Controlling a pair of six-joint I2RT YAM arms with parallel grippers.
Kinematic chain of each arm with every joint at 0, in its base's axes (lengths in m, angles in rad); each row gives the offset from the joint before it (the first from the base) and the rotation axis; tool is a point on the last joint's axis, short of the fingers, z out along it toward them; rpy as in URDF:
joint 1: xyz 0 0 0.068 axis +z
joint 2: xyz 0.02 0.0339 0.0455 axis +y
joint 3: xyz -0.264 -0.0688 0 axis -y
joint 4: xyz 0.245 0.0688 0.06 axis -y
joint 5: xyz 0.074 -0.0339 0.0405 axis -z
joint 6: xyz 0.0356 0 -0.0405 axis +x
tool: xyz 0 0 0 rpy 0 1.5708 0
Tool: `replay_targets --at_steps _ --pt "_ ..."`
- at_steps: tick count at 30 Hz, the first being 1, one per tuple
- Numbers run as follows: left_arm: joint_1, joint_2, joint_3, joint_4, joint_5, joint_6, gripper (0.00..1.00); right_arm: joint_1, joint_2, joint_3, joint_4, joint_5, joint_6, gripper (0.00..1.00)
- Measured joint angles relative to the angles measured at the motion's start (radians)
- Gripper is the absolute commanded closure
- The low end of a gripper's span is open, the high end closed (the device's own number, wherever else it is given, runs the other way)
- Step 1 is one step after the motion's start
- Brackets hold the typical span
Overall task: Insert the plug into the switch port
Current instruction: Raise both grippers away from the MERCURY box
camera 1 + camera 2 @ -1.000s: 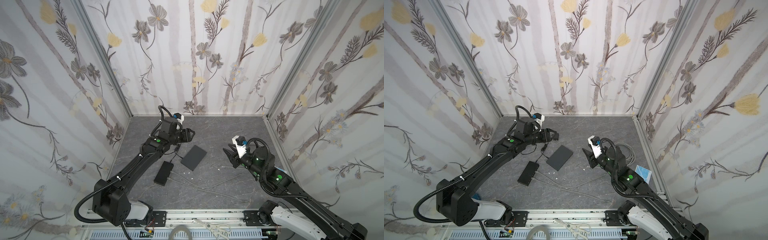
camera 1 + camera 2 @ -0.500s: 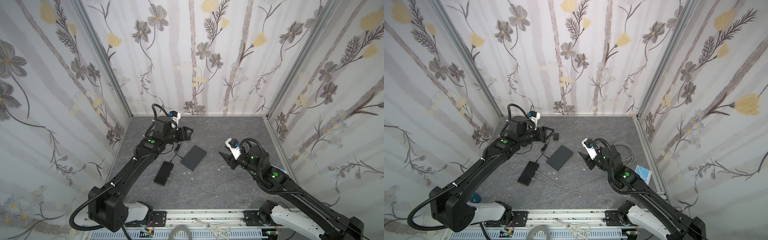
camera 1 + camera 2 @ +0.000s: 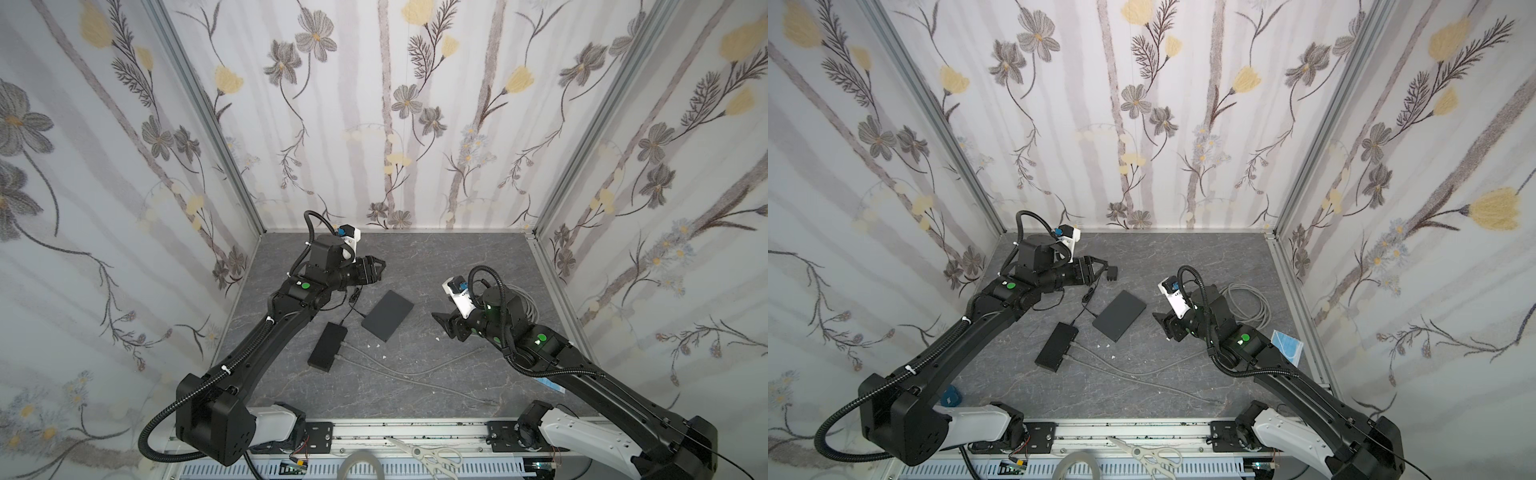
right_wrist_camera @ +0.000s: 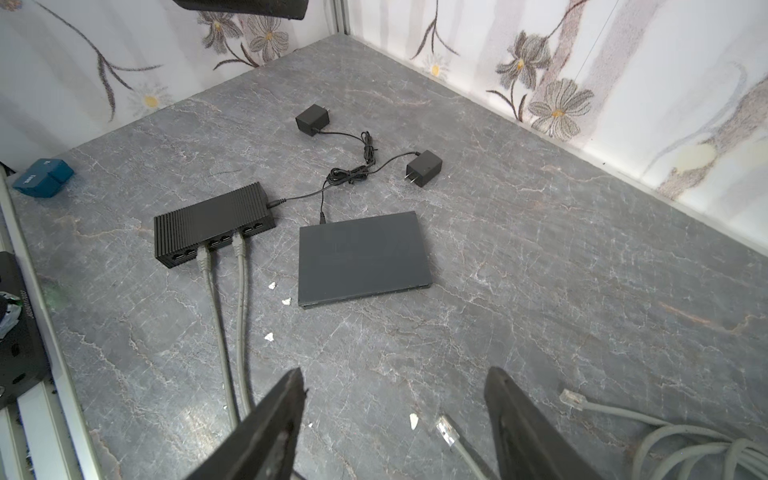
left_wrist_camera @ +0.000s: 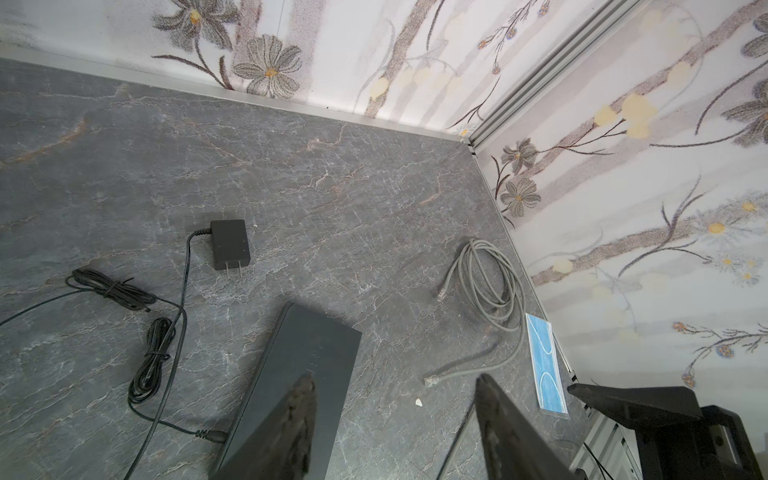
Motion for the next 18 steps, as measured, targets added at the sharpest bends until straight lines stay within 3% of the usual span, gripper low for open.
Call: replay_targets --at_steps 2,6,8,16,18 --pt "0.0 0.001 -0.001 0.0 -0.005 0.003 0.37 0.0 -0.004 -0.011 -0.018 0.009 0.003 0.27" --pt "0.001 0.01 -0.004 0.0 -0.017 0.003 0.37 0.0 -0.037 -0.092 -0.01 0.038 0.026 0.14" --pt "0.001 0.017 -0.008 0.0 -0.02 0.008 0.38 -0.001 -0.068 -0.151 -0.001 0.041 0.055 0.01" --pt "0.0 0.045 -0.006 -0.009 -0.138 0.12 0.36 -0.001 -0.225 -0.328 0.19 0.055 0.176 0.0" --pt "0.001 0.045 -0.006 -0.01 -0.183 0.162 0.32 0.0 -0.259 -0.36 0.223 0.094 0.226 0.0"
